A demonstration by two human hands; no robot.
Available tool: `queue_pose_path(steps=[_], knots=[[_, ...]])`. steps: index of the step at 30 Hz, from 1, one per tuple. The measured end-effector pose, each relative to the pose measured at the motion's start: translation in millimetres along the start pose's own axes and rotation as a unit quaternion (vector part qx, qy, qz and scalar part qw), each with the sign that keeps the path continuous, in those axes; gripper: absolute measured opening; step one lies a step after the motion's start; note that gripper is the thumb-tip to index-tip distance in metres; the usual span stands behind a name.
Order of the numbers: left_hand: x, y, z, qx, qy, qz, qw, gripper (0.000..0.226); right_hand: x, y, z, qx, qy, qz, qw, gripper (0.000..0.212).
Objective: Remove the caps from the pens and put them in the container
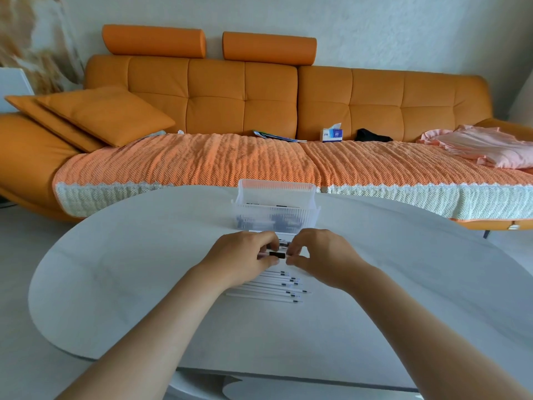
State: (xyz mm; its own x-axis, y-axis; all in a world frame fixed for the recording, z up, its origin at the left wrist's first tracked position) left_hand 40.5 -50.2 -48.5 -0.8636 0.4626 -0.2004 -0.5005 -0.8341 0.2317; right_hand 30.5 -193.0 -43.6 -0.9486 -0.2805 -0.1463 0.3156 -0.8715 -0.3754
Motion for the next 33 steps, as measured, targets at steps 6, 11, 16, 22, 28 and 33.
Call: queue_pose_path(steps=[6,11,16,22,28,33], knots=[[-0.9,5.7,-1.7,0.016,-0.006,-0.007,1.0,0.013,-0.4,0.5,4.0,0.004,0.025,-0.006,1.0,0.02],[-1.4,0.5,-4.7,0.021,-0.024,0.003,1.0,0.027,0.0,1.1,-2.1,-0.017,-0.012,-0.004,1.0,0.016],[-1.6,-3.0,-4.7,0.016,-0.024,0.011,1.0,0.036,0.5,2.1,-2.7,-0.016,-0.012,-0.003,1.0,0.015],[1.6,-16.0,-7.1,0.016,-0.033,0.015,0.999,0.015,2.9,12.0,2.5,-0.021,0.001,-0.019,1.0,0.013],[6.8,-46.4,3.5,0.016,-0.01,0.064,0.998,0.009,4.6,31.6,7.7,-0.005,0.011,-0.067,0.998,0.015],[11.7,-64.9,16.8,-0.045,0.046,0.115,0.991,0.005,4.6,42.2,9.6,0.028,0.021,-0.119,0.992,0.02]])
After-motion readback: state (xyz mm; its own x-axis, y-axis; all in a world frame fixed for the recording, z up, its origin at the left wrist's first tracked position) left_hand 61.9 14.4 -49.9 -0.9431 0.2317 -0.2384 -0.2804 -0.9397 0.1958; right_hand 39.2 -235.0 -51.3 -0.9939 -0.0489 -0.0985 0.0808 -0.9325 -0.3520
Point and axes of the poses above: each hand's wrist, its own x-axis away from the middle knuckle, its own z-axis out of the back of the hand, y = z × x, the point moved 8 cm from there along -x, towards the middle knuckle, and after that the axes turned 5 degrees about -x, right-handed, at the moved point
